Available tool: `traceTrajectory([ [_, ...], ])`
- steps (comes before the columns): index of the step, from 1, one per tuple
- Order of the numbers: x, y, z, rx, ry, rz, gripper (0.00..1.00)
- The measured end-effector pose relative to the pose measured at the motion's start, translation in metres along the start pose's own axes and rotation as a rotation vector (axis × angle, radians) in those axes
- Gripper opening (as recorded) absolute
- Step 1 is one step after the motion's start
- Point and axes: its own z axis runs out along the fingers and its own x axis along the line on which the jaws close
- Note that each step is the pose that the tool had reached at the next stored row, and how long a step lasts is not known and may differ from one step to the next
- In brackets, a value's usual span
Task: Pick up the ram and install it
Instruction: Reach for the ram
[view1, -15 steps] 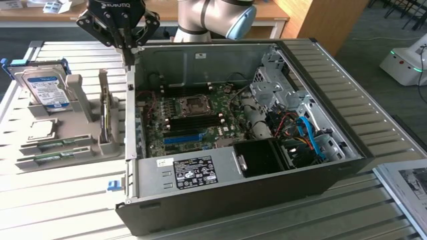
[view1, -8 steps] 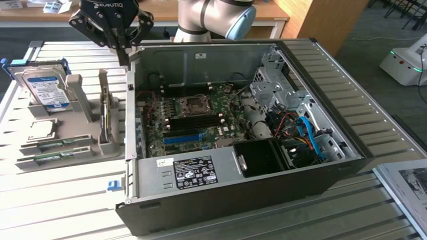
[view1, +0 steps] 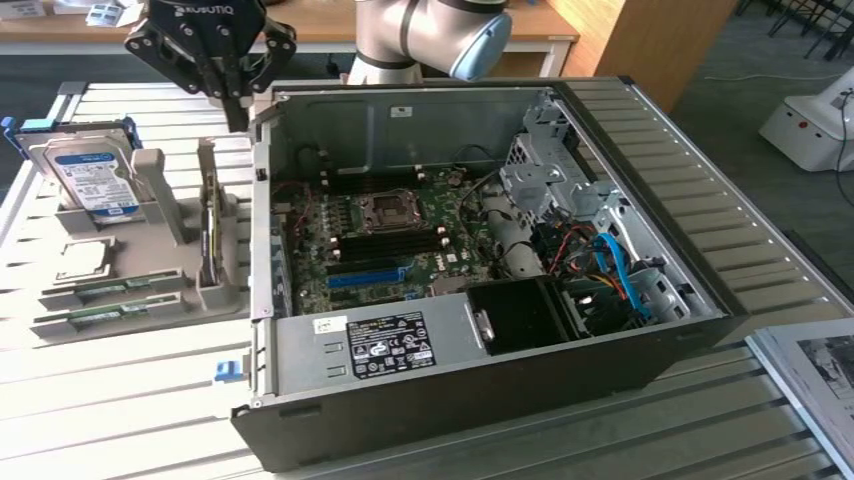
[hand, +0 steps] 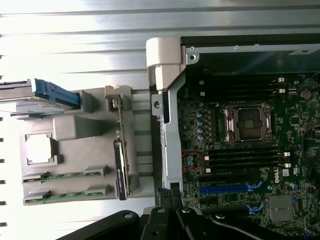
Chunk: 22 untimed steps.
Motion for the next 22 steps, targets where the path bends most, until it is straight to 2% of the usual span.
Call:
traceTrajectory([
  [22, 0.025, -0.0018, -0.0007, 0.0001, 0.0001, 0.000, 0.10],
])
